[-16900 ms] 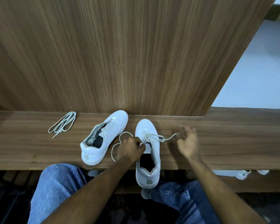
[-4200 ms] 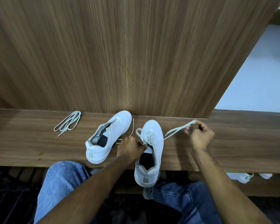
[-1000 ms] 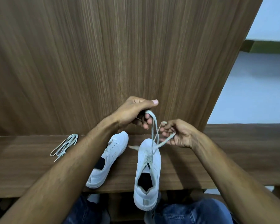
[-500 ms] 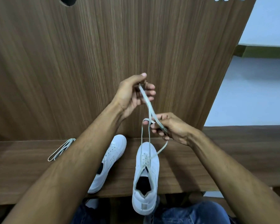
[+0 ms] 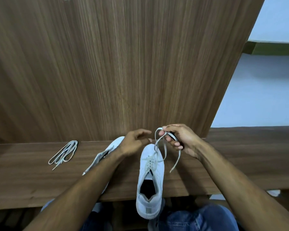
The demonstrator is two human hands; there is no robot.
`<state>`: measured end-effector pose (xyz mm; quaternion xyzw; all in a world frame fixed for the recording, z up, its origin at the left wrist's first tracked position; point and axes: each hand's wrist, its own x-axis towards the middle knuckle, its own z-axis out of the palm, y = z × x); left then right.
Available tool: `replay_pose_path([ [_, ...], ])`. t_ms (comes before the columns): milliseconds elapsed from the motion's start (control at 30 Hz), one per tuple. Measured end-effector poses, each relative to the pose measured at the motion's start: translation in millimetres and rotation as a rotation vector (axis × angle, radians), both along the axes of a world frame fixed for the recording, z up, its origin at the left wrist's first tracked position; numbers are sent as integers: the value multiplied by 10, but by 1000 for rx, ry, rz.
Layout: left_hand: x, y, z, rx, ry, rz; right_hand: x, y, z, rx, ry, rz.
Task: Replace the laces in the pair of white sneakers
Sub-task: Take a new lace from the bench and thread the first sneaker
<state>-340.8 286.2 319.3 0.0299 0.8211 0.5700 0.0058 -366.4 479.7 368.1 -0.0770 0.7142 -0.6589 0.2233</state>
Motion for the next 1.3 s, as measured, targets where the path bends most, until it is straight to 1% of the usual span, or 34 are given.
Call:
replay_pose_path([
  [33,17,36,3,23,30,-83,1,-14,3,0,-6,16],
  [67,7,70,-2,6,70,-129,3,-26,12,-3,-8,31],
  [133,-23,124,7,-53,144,-127,-1,-38,22,-1,-10,42],
  [200,-63,130,59,-30,226,-33,-8,-35,35,47,6,28],
  [300,-76,90,227,9,326,171,-14,-20,55,177,28,25],
  [333,-68,88,265,10,314,202,-9,-21,60,207,16,52],
  [400,-36,113,314,68,225,192,-3,-60,82,232,-28,138],
  [467,31,182,339,209,106,135,-2,-105,89,226,-71,204],
  [533,91,220,335,280,5,33,-7,-124,90,190,-92,227],
  [633,116,172,291,309,-85,-122,-10,-92,93,143,-80,220],
  [767,111,63,339,270,-97,-138,-19,-14,81,144,34,166],
  [800,89,17,365,203,-75,-139,-30,0,78,146,70,133],
  [833,63,-39,374,62,-35,-142,-43,37,41,153,108,82],
  [867,19,-132,395,-167,27,-117,-86,77,17,197,179,27],
  [900,-26,-245,386,-442,76,-70,-126,147,-28,303,273,-34],
  [933,-67,-381,378,-710,85,2,-192,249,-76,482,382,-95],
  [967,-71,-526,357,-908,51,71,-266,385,-158,705,467,-153],
  [1000,-61,-675,340,-1045,1,117,-316,538,-230,924,510,-209],
  [1033,-34,-805,321,-1145,-51,135,-341,687,-307,1085,519,-251],
  [1067,-14,-917,288,-1220,-100,137,-350,817,-381,1202,527,-263],
  [1133,6,-1032,239,-1331,-123,141,-349,952,-502,1377,578,-226],
  [1200,-30,-1019,161,-1429,-104,136,-343,965,-606,1508,628,-169],
  [1300,-99,-910,-30,-1555,-71,109,-294,920,-751,1648,632,-76],
])
